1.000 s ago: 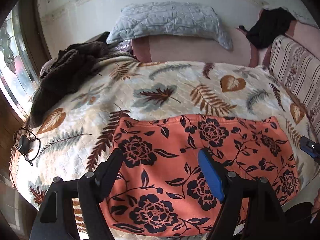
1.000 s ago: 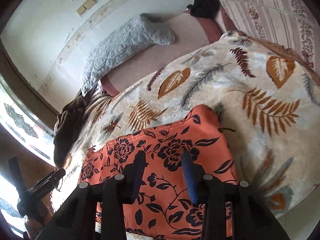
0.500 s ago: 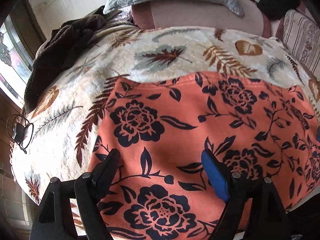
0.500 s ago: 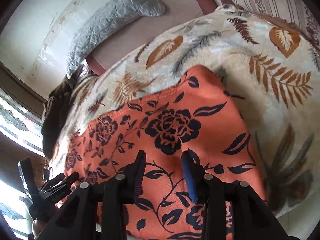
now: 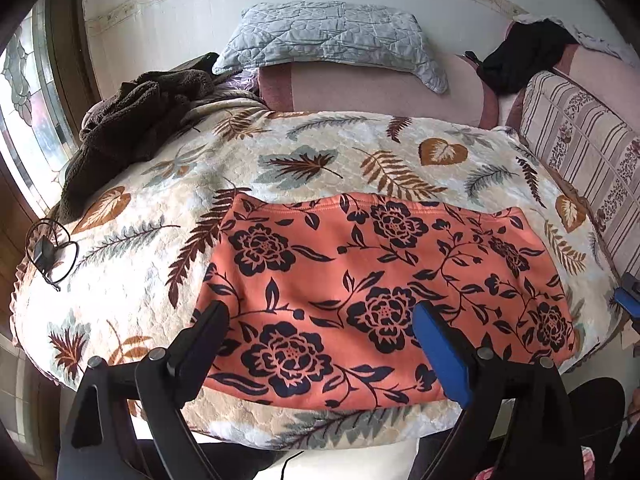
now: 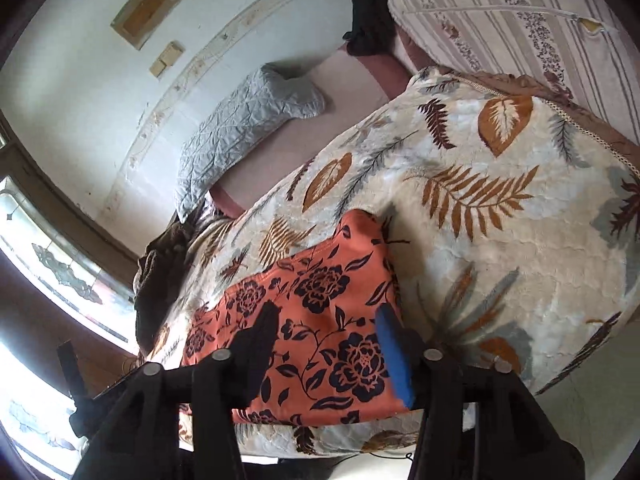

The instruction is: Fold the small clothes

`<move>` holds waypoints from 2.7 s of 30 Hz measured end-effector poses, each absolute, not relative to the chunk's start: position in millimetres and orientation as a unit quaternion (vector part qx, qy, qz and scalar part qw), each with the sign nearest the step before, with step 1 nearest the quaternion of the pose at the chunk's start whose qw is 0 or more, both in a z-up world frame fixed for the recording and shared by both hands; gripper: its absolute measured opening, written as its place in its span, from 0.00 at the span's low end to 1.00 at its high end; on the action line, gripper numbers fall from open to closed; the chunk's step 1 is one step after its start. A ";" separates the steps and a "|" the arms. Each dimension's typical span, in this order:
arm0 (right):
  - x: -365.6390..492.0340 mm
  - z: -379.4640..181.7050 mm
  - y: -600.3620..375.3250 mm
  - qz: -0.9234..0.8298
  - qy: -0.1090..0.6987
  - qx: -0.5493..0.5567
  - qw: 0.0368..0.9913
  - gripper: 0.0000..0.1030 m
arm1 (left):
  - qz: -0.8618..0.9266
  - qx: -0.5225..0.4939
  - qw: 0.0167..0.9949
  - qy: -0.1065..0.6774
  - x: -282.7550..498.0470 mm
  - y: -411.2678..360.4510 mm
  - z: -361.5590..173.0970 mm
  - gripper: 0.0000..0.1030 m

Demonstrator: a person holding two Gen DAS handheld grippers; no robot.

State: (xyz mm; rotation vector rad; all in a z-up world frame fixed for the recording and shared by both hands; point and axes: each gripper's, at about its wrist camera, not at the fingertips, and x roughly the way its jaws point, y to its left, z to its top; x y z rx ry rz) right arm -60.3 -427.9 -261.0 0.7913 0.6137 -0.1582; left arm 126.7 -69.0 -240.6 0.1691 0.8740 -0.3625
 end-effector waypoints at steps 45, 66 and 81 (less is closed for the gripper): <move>19.0 -276.0 -469.3 -0.104 0.326 0.386 0.857 0.51 | -0.090 0.073 0.907 0.405 198.9 -43.8 -246.8 0.91; -91.0 -385.8 -447.6 -0.107 0.340 0.575 0.737 0.67 | -0.147 0.100 0.860 0.479 129.2 -125.1 -289.9 0.91; -58.5 -404.1 -422.1 -0.067 0.258 0.615 0.742 0.64 | -0.127 0.124 0.851 0.495 179.5 -105.4 -334.1 0.93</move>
